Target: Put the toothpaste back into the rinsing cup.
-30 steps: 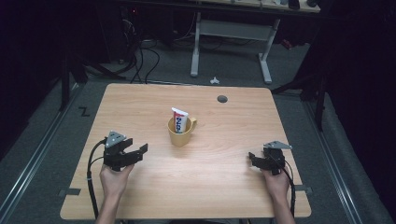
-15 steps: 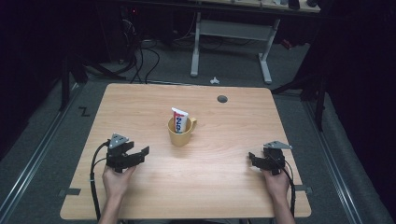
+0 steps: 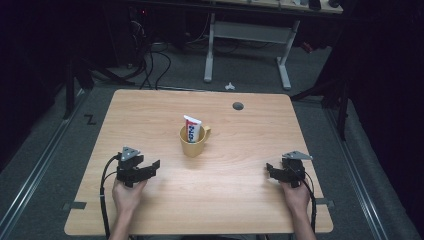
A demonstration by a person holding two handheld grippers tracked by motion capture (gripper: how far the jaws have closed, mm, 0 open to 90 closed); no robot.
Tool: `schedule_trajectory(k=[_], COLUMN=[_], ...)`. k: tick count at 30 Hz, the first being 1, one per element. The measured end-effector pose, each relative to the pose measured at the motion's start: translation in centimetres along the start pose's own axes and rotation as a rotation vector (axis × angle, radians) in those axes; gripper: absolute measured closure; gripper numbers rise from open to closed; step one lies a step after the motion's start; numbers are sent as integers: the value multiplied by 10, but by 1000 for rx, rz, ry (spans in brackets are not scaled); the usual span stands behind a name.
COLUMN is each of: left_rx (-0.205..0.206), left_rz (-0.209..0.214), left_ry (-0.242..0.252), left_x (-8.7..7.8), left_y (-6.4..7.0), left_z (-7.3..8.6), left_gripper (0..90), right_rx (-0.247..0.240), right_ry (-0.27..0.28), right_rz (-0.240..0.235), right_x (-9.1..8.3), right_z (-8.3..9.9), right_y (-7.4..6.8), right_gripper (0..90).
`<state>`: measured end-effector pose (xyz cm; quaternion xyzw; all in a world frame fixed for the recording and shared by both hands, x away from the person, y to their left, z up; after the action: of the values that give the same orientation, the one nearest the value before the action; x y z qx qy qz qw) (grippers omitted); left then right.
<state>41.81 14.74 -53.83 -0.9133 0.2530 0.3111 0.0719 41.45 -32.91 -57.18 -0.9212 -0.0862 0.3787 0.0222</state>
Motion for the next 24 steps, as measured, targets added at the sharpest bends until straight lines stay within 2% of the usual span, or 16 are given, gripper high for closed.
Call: schedule_trajectory(k=[7,18,24], left_rx=[16,46,49], left_rz=[-22,-48,-57], left_ry=[-32,-60,-66], left_x=[9,21,27], left_y=[1,3,3], left_z=[6,9,10], left_gripper=[305,305,305], right_rx=[0,0,0], right_ry=[0,0,0], right_rz=[0,0,0], right_x=[0,0,0], right_z=[0,0,0], right_y=[0,0,0], right_gripper=[285,285,285])
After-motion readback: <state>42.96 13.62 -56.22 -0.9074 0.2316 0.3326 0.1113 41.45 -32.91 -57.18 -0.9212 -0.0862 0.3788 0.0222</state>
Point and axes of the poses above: each handheld gripper's, and its own axes: x roughly forward along the jaws, z roughly out of its underside, y roughly to its right, the point moved 6 cm from there along x, roughly forward along the jaws, and after that the axes turned 10 degrees about x, right-handed, at the moved point
